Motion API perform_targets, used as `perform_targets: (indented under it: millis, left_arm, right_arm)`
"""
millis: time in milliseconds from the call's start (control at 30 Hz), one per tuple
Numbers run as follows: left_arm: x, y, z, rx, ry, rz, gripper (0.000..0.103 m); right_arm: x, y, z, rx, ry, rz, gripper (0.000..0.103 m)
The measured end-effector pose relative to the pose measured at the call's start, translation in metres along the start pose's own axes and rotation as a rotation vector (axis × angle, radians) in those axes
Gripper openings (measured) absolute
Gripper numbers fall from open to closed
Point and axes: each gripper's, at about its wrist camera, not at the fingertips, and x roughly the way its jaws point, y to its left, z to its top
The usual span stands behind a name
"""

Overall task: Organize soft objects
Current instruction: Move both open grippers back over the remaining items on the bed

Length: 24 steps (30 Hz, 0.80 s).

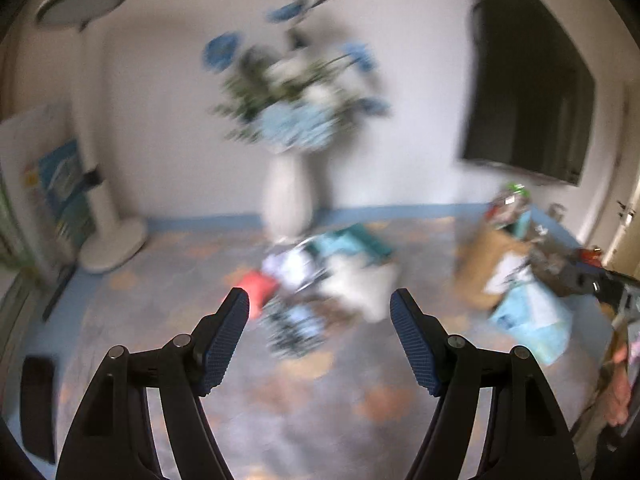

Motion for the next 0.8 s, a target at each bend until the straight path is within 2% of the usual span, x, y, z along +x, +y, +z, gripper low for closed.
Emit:
perform_targets:
  millis: [100, 233, 433, 467, 533, 700, 800]
  left_arm:
    - [0.018, 0.032, -0.021, -0.051, 0.077, 0.043, 0.071]
    - [0.038, 0.056, -0.051, -0.09, 0.153, 0.081, 0.071]
    - [0.051, 0.08, -0.085, -0.15, 0.191, 0.137, 0.071]
    - [0.054, 0.082, -0.085, -0.159, 0.217, 0.134, 0.072]
    - [0.052, 0.08, -0.085, -0.156, 0.198, 0.126, 0.072]
    - [0.055, 0.073, -0.085, -0.118, 0.219, 0.135, 0.078]
    - [0.056, 0.072, -0.085, -0.109, 0.223, 0.148, 0.083]
  right_arm:
    - [0.038, 0.042, -0.018, -0.074, 0.11, 0.065, 0.088]
    - [0.09, 0.066, -0.043, -0.137, 0.202, 0.095, 0.088]
    - [0.132, 0.074, -0.069, -0.155, 0.233, 0.083, 0.088]
    - [0.133, 0.074, -0.071, -0.152, 0.231, 0.083, 0.088]
    - [0.14, 0.071, -0.076, -0.13, 0.234, 0.08, 0.088]
    - [0.152, 0.061, -0.082, -0.078, 0.266, 0.068, 0.089]
    - [0.154, 0.059, -0.082, -0.065, 0.266, 0.067, 0.094]
